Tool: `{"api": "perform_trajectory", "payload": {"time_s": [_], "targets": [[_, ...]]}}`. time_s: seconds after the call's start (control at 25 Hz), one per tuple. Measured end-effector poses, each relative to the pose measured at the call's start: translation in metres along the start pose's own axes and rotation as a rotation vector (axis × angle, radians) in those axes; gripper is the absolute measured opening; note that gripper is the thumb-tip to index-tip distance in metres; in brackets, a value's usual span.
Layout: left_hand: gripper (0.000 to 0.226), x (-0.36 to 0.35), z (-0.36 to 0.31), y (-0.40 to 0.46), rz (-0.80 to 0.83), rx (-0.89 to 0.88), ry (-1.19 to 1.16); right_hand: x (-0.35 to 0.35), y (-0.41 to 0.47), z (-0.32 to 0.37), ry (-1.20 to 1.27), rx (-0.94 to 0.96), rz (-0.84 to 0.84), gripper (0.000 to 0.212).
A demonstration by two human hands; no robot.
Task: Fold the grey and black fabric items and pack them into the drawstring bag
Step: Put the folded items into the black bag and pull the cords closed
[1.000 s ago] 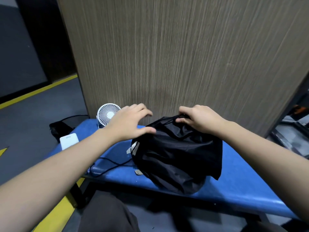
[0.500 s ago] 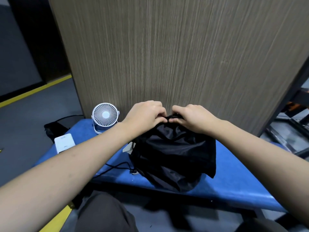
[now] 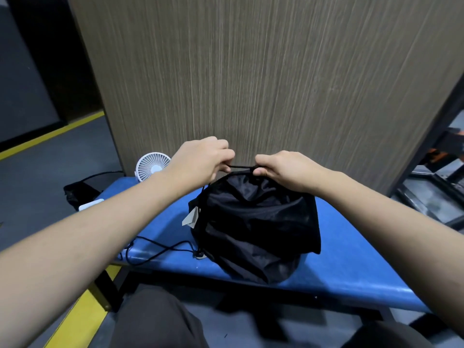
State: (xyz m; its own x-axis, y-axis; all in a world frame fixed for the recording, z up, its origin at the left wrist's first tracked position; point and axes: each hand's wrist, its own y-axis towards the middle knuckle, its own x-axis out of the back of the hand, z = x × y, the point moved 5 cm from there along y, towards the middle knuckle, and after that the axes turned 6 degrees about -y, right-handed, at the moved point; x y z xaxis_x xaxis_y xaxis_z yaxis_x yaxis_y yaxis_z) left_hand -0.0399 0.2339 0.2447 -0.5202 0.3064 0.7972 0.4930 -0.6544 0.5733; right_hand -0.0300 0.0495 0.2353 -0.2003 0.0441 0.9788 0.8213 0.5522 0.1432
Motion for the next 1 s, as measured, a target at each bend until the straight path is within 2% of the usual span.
{"api": "perform_trajectory", "payload": {"time_s": [0.32,0.44,0.6,0.72,0.84,0.88,0.92,1.0], "targets": [[0.022,0.003,0.031,-0.027,0.077,0.078,0.033,-0.006,-0.003,-0.026,0.086,0.007,-0.012,0.033],[0.026,0.006,0.045,-0.042,0.085,0.090,0.047,-0.010,-0.008,-0.036,0.043,0.017,-0.012,0.031],[0.024,0.005,0.048,-0.048,0.094,0.076,0.044,-0.013,-0.009,-0.038,0.059,-0.128,0.007,0.028],[0.021,0.003,0.056,-0.046,0.094,0.192,-0.003,-0.002,-0.006,-0.035,0.219,-0.157,-0.112,0.032],[0.016,-0.006,0.060,-0.043,0.188,0.348,-0.201,0.018,-0.003,-0.031,0.399,-0.136,-0.254,0.024],[0.019,-0.010,0.057,-0.042,0.207,0.381,-0.303,0.025,-0.001,-0.030,0.411,-0.134,-0.294,0.020],[0.038,-0.014,0.051,-0.039,0.222,0.402,-0.423,0.030,0.001,-0.028,0.417,-0.136,-0.323,0.019],[0.097,-0.020,0.033,-0.034,0.269,0.442,-0.698,0.038,0.007,-0.021,0.417,-0.130,-0.346,0.018]]}}
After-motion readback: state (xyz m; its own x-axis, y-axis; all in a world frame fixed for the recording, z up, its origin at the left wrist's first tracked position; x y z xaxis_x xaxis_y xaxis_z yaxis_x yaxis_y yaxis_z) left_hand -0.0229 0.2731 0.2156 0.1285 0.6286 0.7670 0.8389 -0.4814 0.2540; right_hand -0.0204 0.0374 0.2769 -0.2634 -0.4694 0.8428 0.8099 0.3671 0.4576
